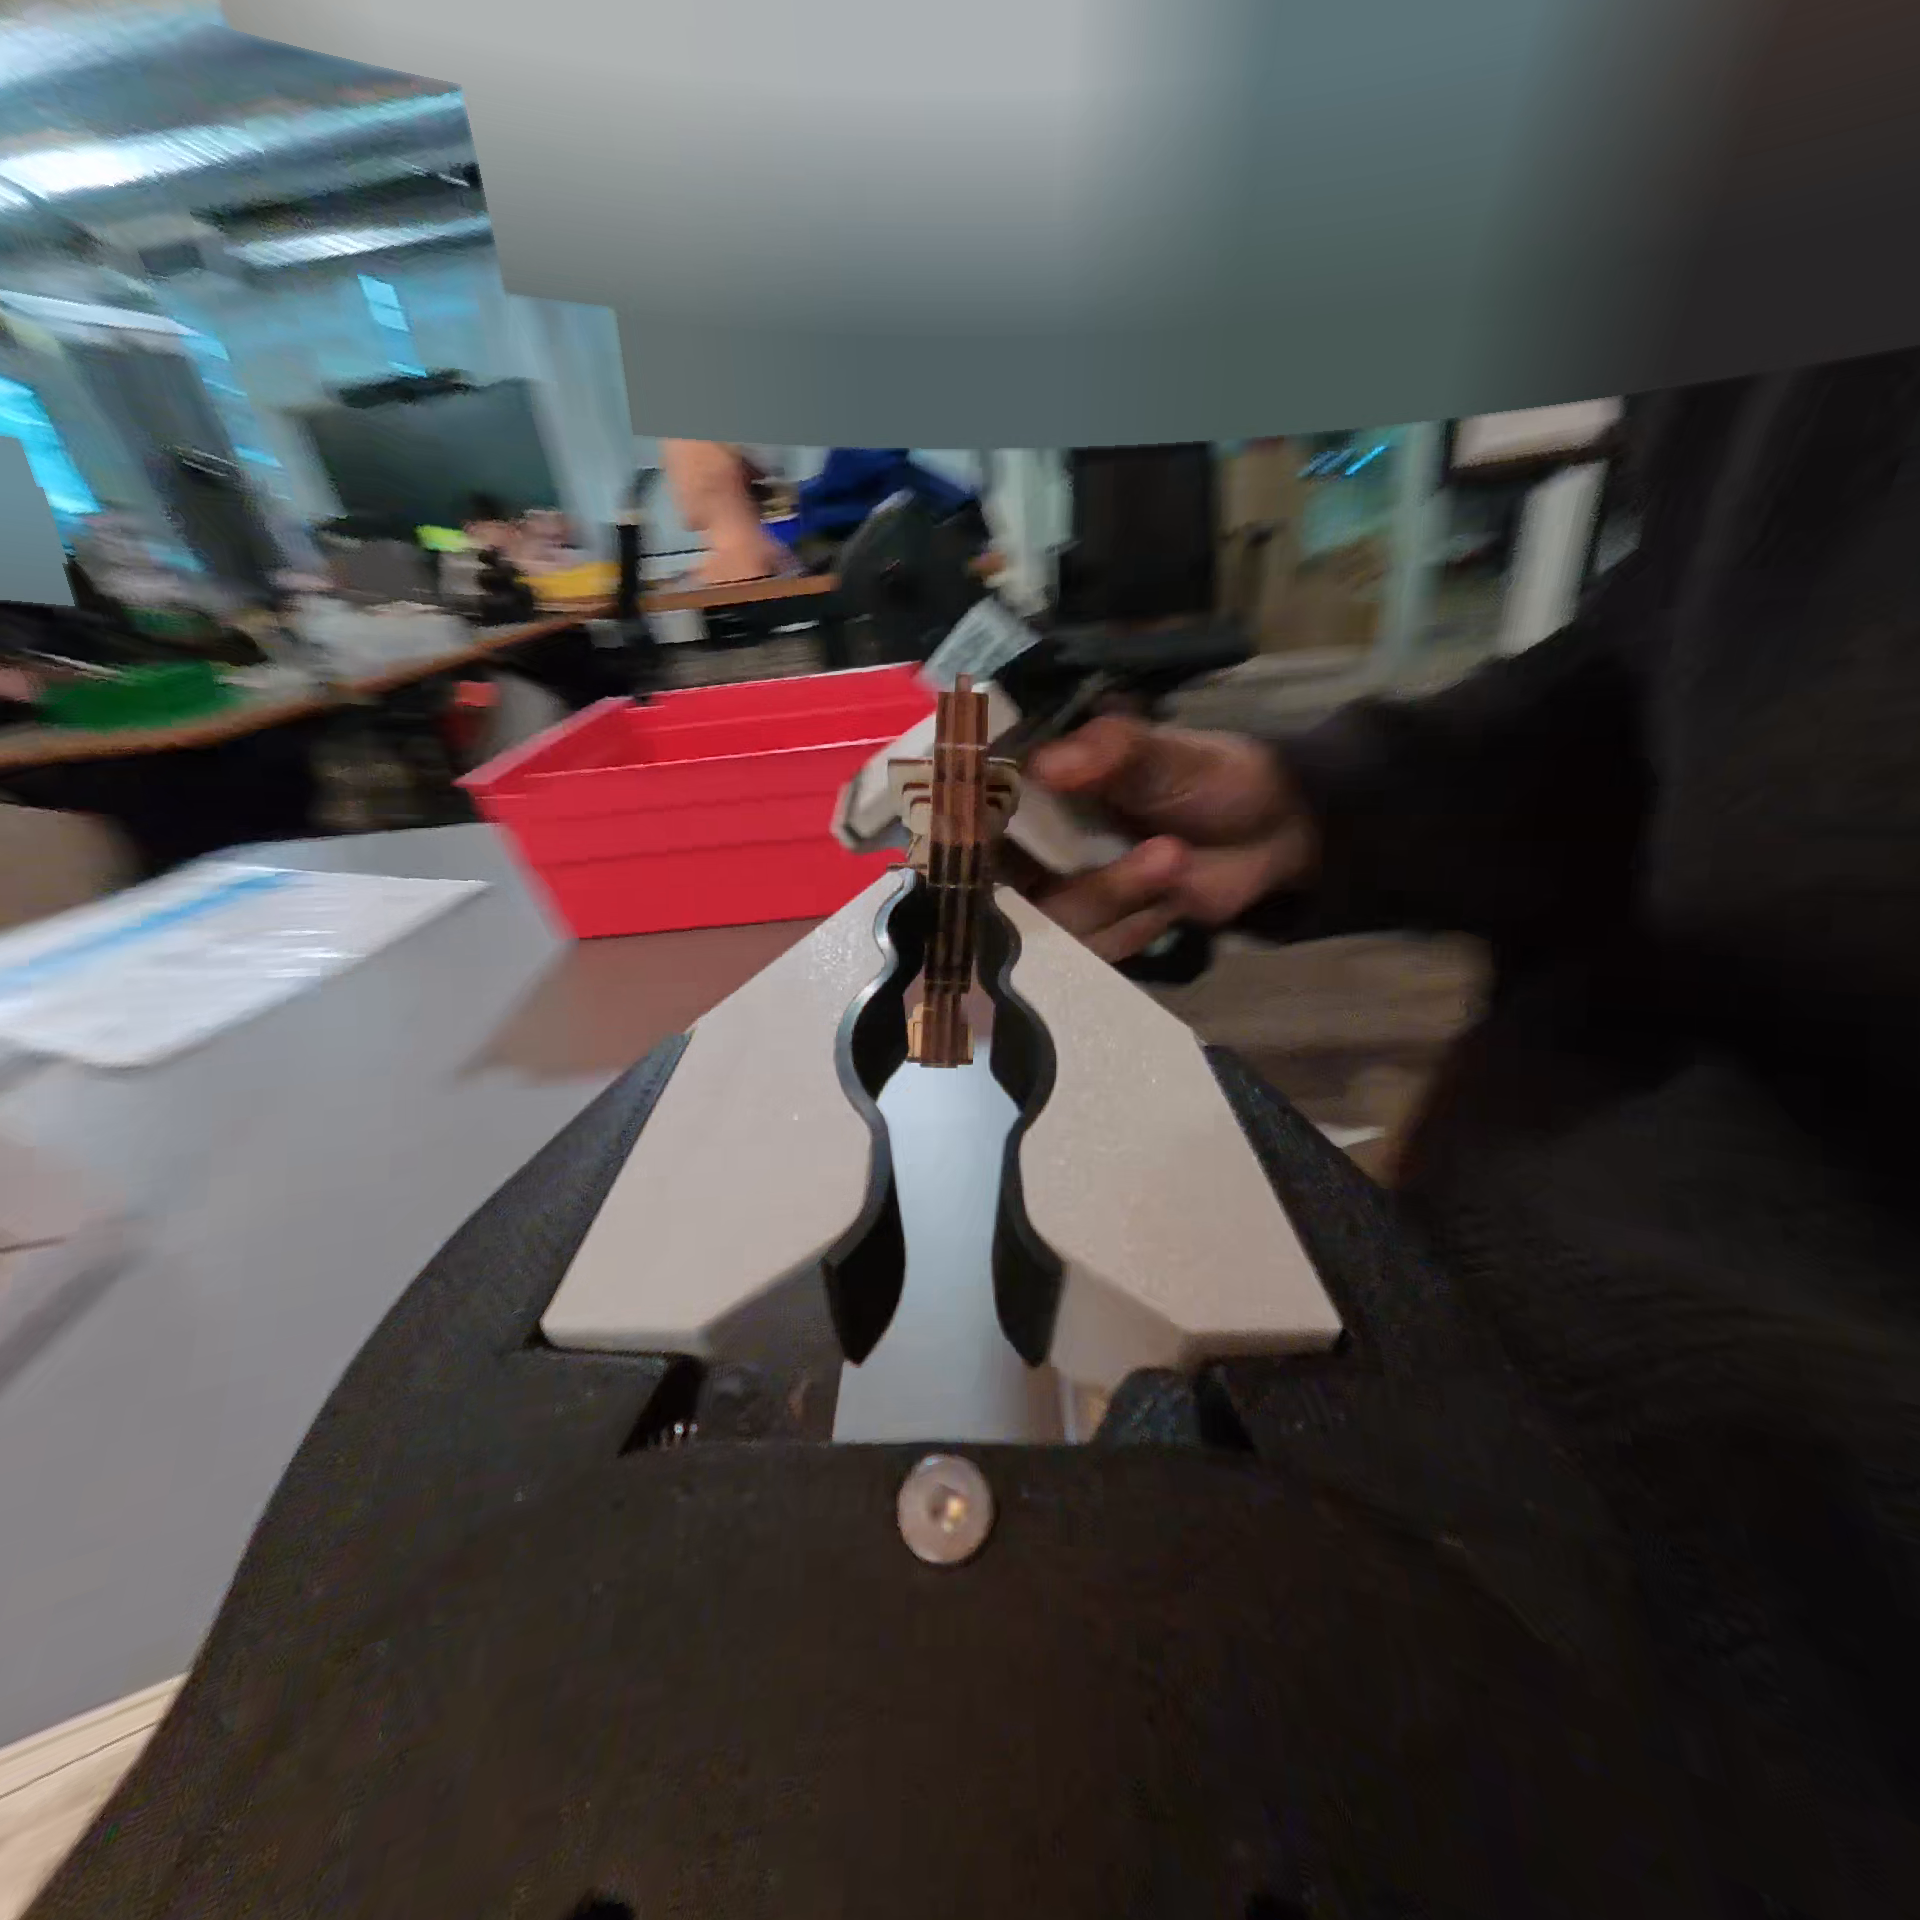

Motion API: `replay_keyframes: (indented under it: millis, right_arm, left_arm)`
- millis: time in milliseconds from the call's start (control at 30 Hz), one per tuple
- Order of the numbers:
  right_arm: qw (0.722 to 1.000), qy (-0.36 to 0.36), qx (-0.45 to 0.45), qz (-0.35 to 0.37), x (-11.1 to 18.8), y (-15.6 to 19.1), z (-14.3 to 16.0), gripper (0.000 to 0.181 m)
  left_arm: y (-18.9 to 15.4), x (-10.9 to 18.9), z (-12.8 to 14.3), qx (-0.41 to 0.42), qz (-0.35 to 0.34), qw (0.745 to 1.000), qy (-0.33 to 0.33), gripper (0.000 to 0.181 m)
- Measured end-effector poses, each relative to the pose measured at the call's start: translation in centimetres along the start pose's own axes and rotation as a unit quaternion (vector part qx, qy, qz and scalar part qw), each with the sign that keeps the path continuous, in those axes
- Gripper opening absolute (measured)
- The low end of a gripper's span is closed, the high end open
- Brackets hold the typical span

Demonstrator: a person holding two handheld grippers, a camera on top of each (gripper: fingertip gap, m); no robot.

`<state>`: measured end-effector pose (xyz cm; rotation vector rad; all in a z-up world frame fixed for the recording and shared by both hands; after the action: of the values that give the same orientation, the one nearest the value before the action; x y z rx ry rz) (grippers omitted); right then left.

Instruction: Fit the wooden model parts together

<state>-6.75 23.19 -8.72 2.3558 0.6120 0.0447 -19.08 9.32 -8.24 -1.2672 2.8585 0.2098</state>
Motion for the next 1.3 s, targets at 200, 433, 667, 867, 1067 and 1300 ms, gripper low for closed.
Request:
replay_keyframes:
  millis: [200,433,667,867,1067,1300]
  right_arm:
    - [0.947,0.038,0.24,0.21,0.3,-0.1,-0.3,0.0]
    - [0.965,0.061,0.198,0.162,-0.5,-0.1,0.6,0.0]
    - [0.995,0.067,0.075,-0.026,-0.3,0.7,1.0,0.0]
    - [0.986,0.088,-0.002,-0.143,-1.3,2.0,1.9,0.0]
    - [0.978,0.114,-0.003,-0.172,-3.1,4.0,3.2,0.0]
    - [0.974,0.082,-0.047,-0.207,-3.4,4.3,3.2,0.0]
  left_arm:
    - [0.4,-0.2,1.8,-0.238,-0.127,0.955,0.123,0.007]
    - [-0.4,-0.3,2.2,-0.131,-0.011,0.987,0.094,0.007]
    - [1.3,1.0,1.4,0.257,0.196,0.946,-0.042,0.006]
    - [1.1,1.6,0.5,0.385,0.33,0.85,-0.141,0.006]
    - [-0.4,1.0,0.5,0.383,0.366,0.839,-0.122,0.005]
    - [-0.5,0.8,0.7,0.394,0.376,0.829,-0.127,0.006]
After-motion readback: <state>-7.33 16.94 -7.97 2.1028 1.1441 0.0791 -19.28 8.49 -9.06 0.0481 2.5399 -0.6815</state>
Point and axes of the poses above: each gripper's, where its closed fingertips meet, x back along the fingers, z out of its underside, y = z × x across the jaws, the point moved 8 cm from there along x, back along the fingers
